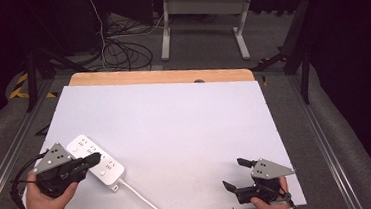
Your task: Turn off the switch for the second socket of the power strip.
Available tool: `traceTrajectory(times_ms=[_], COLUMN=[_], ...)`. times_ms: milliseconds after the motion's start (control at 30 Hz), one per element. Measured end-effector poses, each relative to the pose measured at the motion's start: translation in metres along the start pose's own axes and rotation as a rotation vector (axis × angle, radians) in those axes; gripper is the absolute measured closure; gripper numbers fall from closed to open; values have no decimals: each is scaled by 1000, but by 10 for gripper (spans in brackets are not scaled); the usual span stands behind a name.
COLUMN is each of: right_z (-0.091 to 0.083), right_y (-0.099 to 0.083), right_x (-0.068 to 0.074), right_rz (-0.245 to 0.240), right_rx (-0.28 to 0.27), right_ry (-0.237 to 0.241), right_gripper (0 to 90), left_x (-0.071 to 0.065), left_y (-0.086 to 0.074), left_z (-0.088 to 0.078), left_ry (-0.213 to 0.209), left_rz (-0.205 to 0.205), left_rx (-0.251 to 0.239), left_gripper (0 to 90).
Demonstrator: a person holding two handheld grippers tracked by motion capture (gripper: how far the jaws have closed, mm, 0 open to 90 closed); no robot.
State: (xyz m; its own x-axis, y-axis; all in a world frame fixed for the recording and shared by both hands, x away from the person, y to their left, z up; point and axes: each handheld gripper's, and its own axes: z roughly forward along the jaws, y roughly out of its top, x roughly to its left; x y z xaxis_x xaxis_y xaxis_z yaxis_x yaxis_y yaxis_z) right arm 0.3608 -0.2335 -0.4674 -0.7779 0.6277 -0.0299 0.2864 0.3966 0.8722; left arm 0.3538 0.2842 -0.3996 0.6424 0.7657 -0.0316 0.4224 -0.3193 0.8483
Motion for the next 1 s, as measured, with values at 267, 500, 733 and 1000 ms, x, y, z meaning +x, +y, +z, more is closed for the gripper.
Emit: traceTrajectory(times_ms=[267,500,733,1000], right_z=[0,1,0,0], right_y=[0,0,0,0], right_x=[0,0,0,0], right_rz=[1,0,0,0], right_rx=[0,1,2,3], right_ry=[2,6,4,5], right_gripper=[137,137,137,137], left_x=[-4,-3,2,7], left_y=[8,13,15,16], left_z=[-1,4,12,21], left_ry=[-8,14,42,79], left_rz=[48,56,13,3], left_rx=[53,137,236,323], left_gripper=[899,898,899,899])
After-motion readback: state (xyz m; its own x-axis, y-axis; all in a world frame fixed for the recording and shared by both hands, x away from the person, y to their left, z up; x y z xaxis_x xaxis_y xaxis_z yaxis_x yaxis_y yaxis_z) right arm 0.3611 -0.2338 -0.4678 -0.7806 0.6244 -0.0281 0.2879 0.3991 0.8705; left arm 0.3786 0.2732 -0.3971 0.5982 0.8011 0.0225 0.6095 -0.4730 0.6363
